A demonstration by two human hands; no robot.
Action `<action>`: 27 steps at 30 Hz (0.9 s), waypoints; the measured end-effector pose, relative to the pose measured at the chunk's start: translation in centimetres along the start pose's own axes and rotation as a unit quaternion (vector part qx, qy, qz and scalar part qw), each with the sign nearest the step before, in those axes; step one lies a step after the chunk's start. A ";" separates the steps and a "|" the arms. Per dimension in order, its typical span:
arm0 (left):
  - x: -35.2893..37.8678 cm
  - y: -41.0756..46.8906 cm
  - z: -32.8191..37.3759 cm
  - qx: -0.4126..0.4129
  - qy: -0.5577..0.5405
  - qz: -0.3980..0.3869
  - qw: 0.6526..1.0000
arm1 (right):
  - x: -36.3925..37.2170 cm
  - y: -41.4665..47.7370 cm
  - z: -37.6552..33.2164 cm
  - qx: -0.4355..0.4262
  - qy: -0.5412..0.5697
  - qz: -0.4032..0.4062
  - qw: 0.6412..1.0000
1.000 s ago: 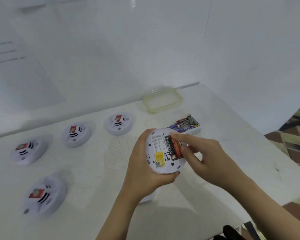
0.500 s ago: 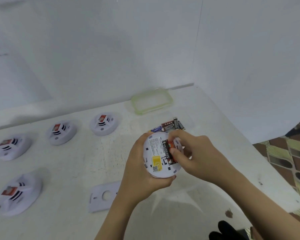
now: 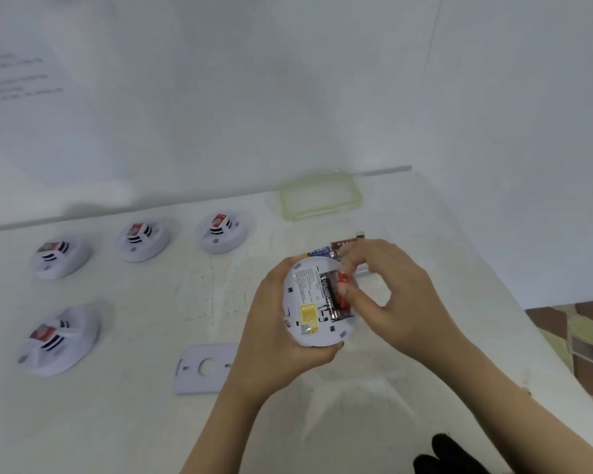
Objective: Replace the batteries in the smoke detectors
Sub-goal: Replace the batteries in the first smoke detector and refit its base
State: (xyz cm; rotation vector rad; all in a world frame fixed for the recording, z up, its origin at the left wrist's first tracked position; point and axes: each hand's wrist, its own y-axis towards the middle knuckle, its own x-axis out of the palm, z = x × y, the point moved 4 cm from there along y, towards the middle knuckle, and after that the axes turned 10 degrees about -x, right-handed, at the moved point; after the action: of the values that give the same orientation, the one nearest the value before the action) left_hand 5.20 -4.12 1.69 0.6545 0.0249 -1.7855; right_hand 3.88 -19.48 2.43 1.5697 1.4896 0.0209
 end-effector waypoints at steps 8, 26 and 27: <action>-1.3 -0.6 -4.1 -0.103 0.022 0.050 0.993 | -1.5 -1.4 0.4 0.043 0.103 0.070 0.991; 0.0 -1.1 -2.8 -0.071 0.056 0.010 0.996 | -0.9 0.6 2.1 -0.072 -0.059 -0.195 0.977; 0.2 -1.1 -2.8 -0.071 0.057 0.006 0.996 | -0.8 0.7 2.3 -0.074 -0.058 -0.207 0.974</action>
State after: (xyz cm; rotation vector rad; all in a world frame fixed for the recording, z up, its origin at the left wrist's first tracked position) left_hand 5.36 -2.94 -1.11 0.6530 0.2229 -1.7155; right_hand 5.50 -21.32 2.03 1.1011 1.6543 -0.1916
